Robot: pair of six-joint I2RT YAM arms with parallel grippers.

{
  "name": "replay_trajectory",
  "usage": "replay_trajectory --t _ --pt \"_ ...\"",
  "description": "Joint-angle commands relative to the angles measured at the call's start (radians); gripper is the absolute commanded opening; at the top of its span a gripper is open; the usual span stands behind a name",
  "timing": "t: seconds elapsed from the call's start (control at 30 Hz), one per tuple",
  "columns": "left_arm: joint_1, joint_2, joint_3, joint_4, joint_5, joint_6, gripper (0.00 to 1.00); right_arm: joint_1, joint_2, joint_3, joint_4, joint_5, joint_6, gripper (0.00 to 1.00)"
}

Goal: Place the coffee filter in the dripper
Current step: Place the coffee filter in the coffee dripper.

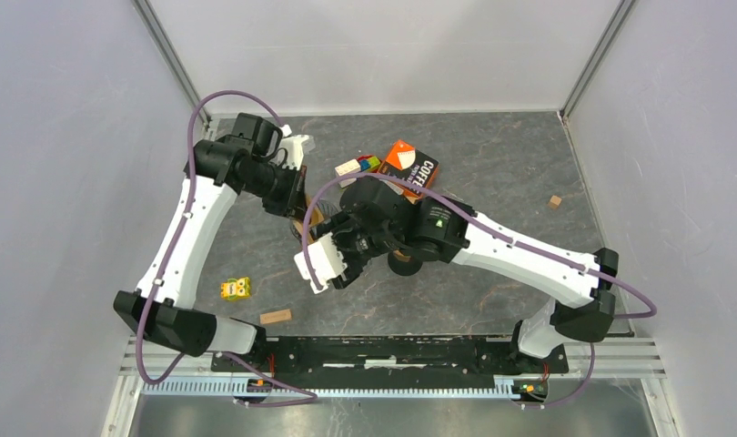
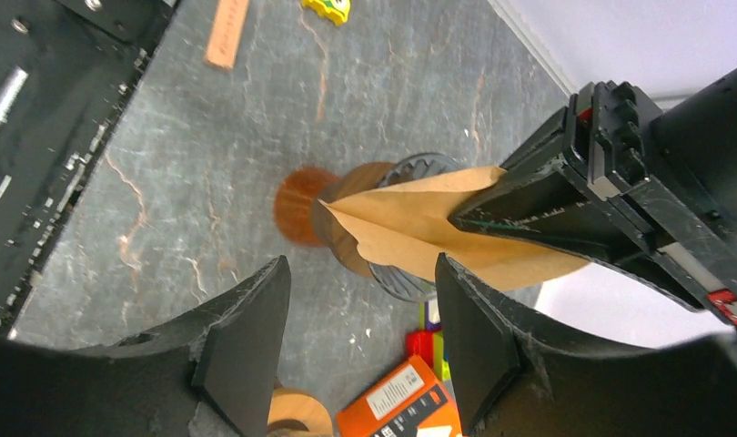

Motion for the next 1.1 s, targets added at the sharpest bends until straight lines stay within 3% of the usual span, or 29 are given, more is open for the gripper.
replay_trajectory --t 0.0,0.33,1.07 --pt "0.024 0.04 0.056 -0.039 0.041 0.059 0.02 0.015 0.033 0.094 -0.043 0.123 -0.069 0.67" --pt "0.044 0.109 0.089 -0.08 0.093 0.077 0.03 0.018 0.119 0.129 -0.092 0.15 -0.14 0.74" --pt "0.072 0.237 0.111 -0.164 0.135 0.142 0.11 -0.011 0.283 0.136 -0.077 0.232 -0.249 0.74"
